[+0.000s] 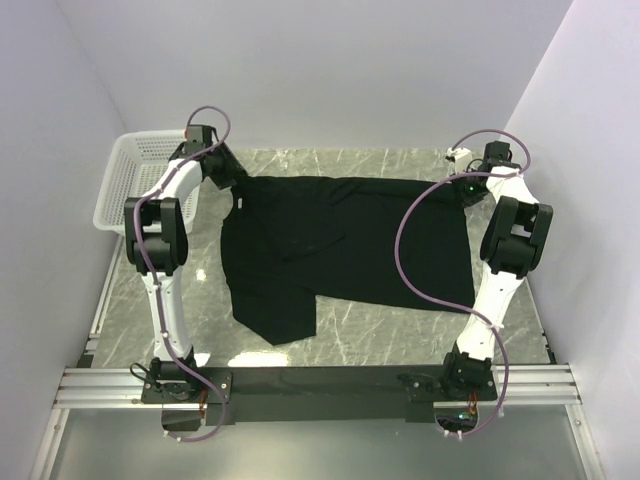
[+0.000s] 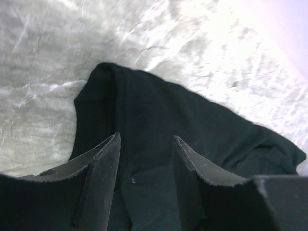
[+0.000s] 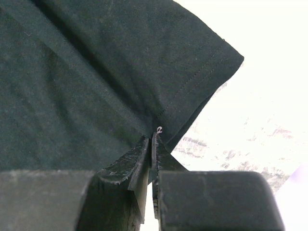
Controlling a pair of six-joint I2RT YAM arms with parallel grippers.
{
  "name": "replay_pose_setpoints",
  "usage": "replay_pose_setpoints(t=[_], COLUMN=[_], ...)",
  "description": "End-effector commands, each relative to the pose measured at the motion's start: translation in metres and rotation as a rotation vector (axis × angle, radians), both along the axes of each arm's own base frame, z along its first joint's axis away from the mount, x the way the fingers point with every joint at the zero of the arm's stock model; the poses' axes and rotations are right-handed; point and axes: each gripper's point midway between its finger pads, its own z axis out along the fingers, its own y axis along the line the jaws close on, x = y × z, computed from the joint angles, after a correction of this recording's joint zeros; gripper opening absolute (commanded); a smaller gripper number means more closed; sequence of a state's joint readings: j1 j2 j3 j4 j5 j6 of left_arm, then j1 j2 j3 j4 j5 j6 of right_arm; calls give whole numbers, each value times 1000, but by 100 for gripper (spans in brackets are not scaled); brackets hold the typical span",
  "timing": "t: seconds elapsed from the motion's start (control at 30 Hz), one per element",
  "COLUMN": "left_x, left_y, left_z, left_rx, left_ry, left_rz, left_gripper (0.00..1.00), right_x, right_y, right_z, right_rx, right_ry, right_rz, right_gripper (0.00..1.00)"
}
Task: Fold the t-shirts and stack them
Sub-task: Fold the tshirt
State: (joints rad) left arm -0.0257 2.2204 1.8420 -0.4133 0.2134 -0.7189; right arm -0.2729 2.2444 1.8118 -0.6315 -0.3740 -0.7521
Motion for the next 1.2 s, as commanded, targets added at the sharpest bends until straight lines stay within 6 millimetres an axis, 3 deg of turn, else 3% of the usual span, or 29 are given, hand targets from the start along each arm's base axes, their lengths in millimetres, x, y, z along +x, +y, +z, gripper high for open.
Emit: replay_pose_setpoints(t=[0.0, 0.3, 0.4, 0.67, 0.93, 1.1, 1.17], left_x=[2, -1, 3, 13, 18, 23, 24], left_y=[-6, -7, -9, -4, 3, 9, 14], left_z=[2, -21, -24, -29, -37, -36, -35], left_rx=[-20, 6, 0, 25, 57, 65, 70], left_ry=[19, 74, 71, 68, 71, 62, 58], left_rz=[-12, -6, -5, 6, 4, 18, 23], left_gripper=[52, 52, 48, 35, 12, 1, 0], right_x=[15, 16, 15, 14, 15, 16, 16], right_y=[-8, -8, -8, -9, -14, -19, -20], right_z=[35, 36, 34, 33, 32, 31, 33], right_rx=[-24, -12, -10, -10, -18, -21, -24], right_ry=[-98, -97, -92, -90, -92, -95, -99], right_rz=[-15, -25, -26, -29, -39, -47, -51], right_gripper=[10, 10, 10, 9, 8, 8, 7])
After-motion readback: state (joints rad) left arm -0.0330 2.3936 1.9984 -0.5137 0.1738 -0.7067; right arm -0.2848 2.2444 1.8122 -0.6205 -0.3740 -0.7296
